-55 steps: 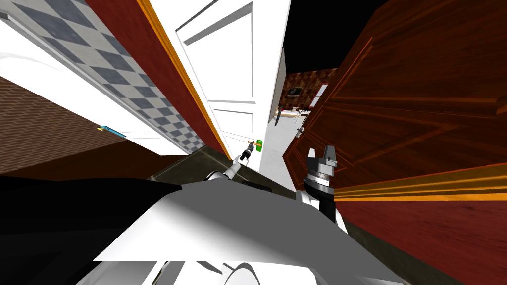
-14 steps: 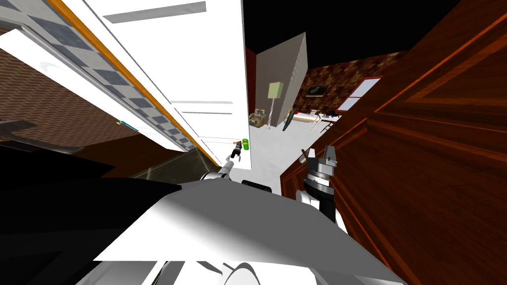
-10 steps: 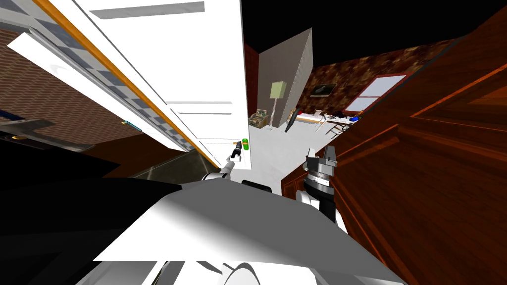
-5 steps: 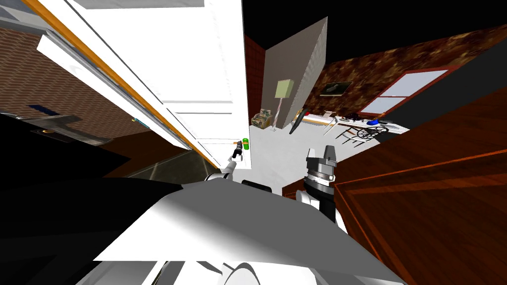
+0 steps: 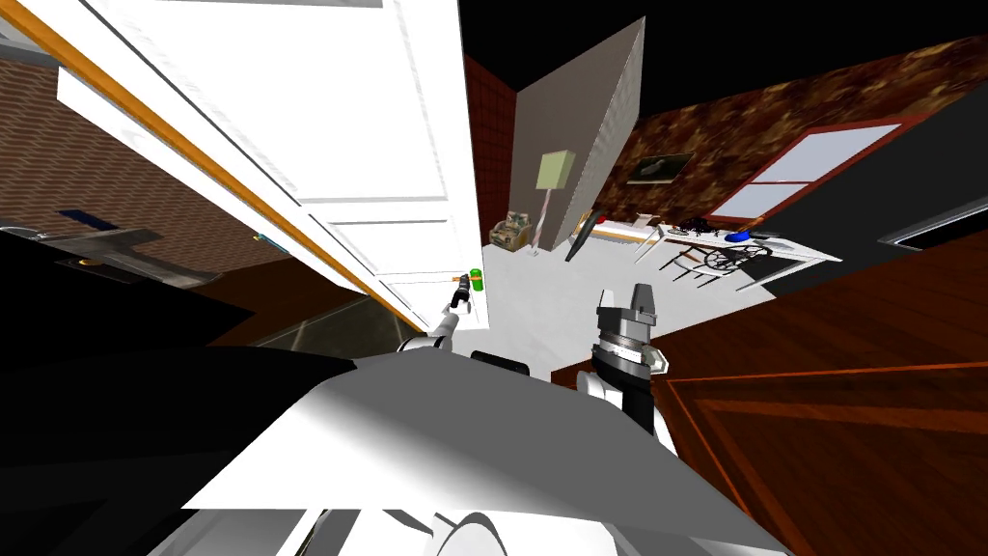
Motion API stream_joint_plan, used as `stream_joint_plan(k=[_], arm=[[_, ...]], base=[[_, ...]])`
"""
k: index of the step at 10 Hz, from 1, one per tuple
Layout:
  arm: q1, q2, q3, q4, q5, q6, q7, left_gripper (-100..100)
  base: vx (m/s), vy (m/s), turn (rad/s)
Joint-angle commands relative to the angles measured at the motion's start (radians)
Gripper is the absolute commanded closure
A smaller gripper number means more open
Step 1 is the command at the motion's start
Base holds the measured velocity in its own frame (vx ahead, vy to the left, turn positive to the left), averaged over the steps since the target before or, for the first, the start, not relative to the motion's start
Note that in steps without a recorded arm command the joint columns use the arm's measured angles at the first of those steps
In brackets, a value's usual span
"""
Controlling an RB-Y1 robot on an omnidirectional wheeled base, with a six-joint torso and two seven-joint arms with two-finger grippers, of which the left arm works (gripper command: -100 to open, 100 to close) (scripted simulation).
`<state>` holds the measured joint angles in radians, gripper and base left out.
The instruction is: Push the door open
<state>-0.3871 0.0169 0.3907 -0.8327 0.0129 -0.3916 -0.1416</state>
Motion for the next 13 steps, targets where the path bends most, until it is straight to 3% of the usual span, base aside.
stream_joint_plan(k=[1, 6, 9, 12, 13], arm=[[0.003, 0.015, 0.028, -0.020, 0.003, 0.002, -0.015, 100], [0.003, 0.008, 0.069, -0.029, 0.008, 0.001, -0.042, 100], [0.003, -0.015, 0.096, -0.035, 0.012, 0.000, -0.059, 100], [0.002, -0.059, 0.123, -0.041, 0.015, 0.000, -0.076, 100], [0.002, -0.055, 0.117, -0.038, 0.014, 0.001, -0.074, 100]], base=[[0.135, 0.008, 0.060], [0.153, -0.009, 0.064], [0.144, -0.034, 0.059], [0.147, -0.089, 0.094], [0.037, -0.049, 0.041]])
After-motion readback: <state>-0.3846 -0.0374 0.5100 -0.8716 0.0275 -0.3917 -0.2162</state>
